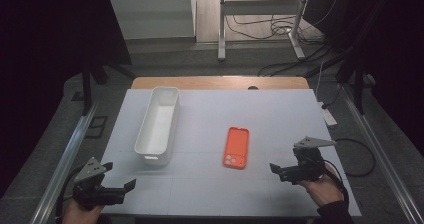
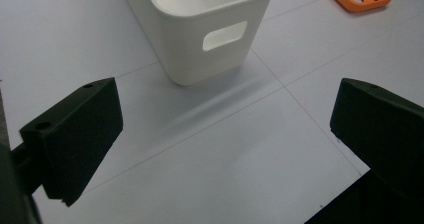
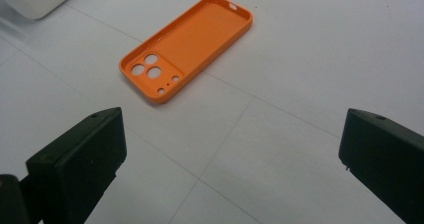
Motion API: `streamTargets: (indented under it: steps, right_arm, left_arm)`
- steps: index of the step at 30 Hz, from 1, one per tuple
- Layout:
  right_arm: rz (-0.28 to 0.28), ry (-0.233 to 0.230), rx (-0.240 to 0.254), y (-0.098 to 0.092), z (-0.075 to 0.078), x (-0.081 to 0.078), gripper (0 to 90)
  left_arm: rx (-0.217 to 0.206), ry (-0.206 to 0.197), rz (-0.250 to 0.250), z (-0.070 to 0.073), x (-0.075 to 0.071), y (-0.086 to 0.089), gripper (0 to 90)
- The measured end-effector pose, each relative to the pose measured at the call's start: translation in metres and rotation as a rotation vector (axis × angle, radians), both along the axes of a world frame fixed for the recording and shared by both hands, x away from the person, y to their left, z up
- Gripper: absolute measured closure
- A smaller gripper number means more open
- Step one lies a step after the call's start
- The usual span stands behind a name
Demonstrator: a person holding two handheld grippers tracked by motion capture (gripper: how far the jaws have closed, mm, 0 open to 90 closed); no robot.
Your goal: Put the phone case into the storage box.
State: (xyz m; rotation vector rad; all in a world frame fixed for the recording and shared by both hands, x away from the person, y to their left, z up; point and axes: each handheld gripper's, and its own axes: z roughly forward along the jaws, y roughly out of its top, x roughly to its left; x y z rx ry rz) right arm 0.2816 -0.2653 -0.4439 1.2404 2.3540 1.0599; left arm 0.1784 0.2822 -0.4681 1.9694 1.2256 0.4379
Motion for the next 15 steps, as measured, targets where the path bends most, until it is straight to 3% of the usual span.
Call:
streamTargets:
  steps: [15]
  right_arm:
    - [0.027, 0.018, -0.030, 0.019, -0.001, 0.016, 0.0]
  left_arm:
    - [0.006, 0.004, -0.004, 0.000, 0.000, -0.001, 1.2]
